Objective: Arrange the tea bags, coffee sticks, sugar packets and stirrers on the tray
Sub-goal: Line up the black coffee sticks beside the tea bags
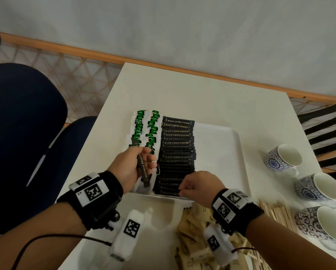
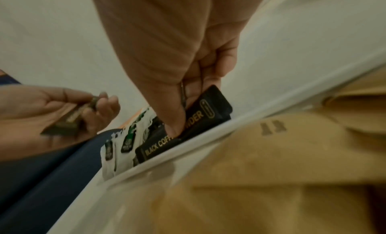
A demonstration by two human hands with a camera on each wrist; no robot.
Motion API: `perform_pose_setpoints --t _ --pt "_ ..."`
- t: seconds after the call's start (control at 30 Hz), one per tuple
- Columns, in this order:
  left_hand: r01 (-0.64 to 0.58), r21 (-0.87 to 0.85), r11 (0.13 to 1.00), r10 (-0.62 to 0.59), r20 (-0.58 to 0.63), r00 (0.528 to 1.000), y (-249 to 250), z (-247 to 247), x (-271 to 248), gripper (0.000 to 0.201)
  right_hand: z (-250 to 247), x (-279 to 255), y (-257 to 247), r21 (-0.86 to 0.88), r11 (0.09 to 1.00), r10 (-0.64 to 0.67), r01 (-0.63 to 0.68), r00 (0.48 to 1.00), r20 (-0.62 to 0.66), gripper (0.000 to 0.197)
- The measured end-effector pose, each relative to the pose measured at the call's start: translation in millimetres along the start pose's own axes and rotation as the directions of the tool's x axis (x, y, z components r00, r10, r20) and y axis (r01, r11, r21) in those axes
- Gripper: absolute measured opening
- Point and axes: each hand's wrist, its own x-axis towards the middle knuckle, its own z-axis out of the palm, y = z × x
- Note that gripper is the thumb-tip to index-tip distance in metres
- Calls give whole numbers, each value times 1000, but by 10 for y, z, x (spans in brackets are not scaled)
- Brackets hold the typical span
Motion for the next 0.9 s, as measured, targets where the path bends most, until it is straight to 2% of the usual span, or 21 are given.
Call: perform_pose_setpoints --t 0.1,0.2,0.3,0.53,0.63,0.7,0.73,0.83,0.9 --pt "-72 223 972 77 -11 997 -25 10 5 37 48 28 -14 -71 996 -47 44 998 -32 12" --pt "-93 405 910 94 17 995 -17 -9 -23 36 44 66 -24 -93 993 -84 77 993 -81 10" --pt "-109 412 905 85 77 993 -13 -11 -18 29 34 104 -27 -89 993 -89 79 989 -118 8" --pt "-129 377 917 114 64 991 -44 -71 -8 20 12 130 -5 -69 995 -84 75 987 -135 9" --pt "-127 378 917 109 69 992 -79 -78 -13 21 -33 120 52 98 993 -40 68 965 -259 2" --pt "-130 394 910 108 78 991 -97 -75 -8 22 -87 107 61 242 967 11 81 934 -357 6" --pt "-131 408 903 106 83 991 -108 -68 -6 22 -120 98 49 305 949 37 82 930 -366 11" --pt "-137 439 888 97 111 989 -141 -18 -2 23 -210 52 -35 408 908 18 100 961 -276 23" --pt "-146 460 876 90 142 986 -165 24 -9 24 -229 20 -71 340 934 -47 113 979 -198 21"
